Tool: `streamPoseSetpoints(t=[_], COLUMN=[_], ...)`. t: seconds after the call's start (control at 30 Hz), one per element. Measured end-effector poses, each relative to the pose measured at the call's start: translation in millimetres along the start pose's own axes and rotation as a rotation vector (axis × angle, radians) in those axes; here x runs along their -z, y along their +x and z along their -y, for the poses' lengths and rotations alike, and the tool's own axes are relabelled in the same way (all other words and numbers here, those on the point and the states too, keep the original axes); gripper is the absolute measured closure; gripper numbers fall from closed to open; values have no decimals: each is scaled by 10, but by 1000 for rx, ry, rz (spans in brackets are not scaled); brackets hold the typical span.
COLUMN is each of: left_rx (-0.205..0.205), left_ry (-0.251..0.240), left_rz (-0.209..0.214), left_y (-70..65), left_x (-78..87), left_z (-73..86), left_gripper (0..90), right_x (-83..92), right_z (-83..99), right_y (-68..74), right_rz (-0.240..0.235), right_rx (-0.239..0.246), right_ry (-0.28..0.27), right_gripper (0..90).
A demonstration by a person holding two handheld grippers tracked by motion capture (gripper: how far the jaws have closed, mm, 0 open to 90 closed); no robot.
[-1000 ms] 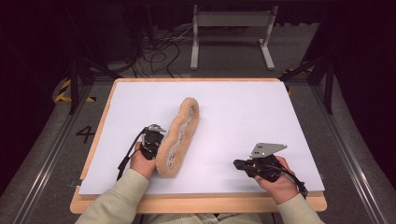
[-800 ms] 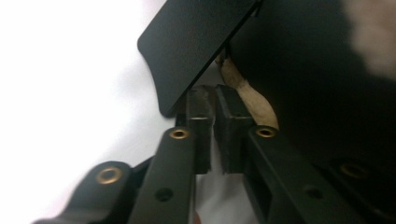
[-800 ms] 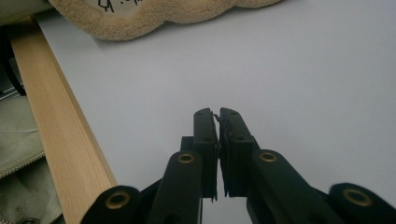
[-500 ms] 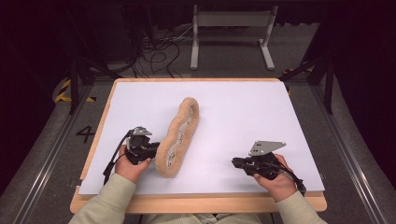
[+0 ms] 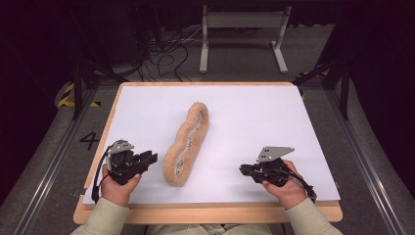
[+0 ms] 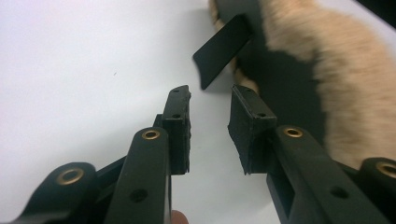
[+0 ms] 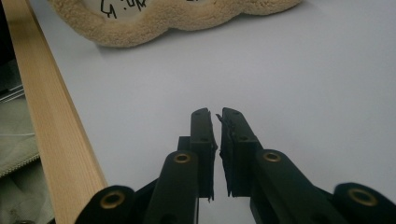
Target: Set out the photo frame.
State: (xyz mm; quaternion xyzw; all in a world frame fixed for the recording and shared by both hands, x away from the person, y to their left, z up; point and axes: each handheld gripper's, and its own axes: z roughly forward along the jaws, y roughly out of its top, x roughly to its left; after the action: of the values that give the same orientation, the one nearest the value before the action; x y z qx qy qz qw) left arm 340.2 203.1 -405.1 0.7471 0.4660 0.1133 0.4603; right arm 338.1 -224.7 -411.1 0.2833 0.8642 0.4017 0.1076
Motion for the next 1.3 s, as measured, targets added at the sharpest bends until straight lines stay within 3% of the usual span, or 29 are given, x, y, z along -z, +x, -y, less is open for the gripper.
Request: streamPoseSetpoints(t=[0.17,0.3,0.53,0.7,0.87,0.93,1.3], left_rx=[-40,-71,-67,-76,-89,-110,-77], left_ry=[-54,-58,-64,-74,-40,-28,81], left_rz=[15,26,37,45,49,30,37], left_y=[-210,-353,-419,-459,-556,-567,-570], left_x=[114,146,139,168,115,67,-194], left_z=[12,34,65,78,117,127,206], left_gripper=[635,581,459,433,423,415,405], right_x=[5,8,6,4,1,-1,-12], right_z=[12,18,18,20,19,18,22], right_y=[-5,-7,-1,-2,2,4,-2], right_rz=[1,3,3,3,0,0,-3], right_rx=[-3,-7,-7,-8,-9,-8,-13], right_ry=[1,1,2,1,1,2,2], right_gripper=[829,825,811,807,802,799,776])
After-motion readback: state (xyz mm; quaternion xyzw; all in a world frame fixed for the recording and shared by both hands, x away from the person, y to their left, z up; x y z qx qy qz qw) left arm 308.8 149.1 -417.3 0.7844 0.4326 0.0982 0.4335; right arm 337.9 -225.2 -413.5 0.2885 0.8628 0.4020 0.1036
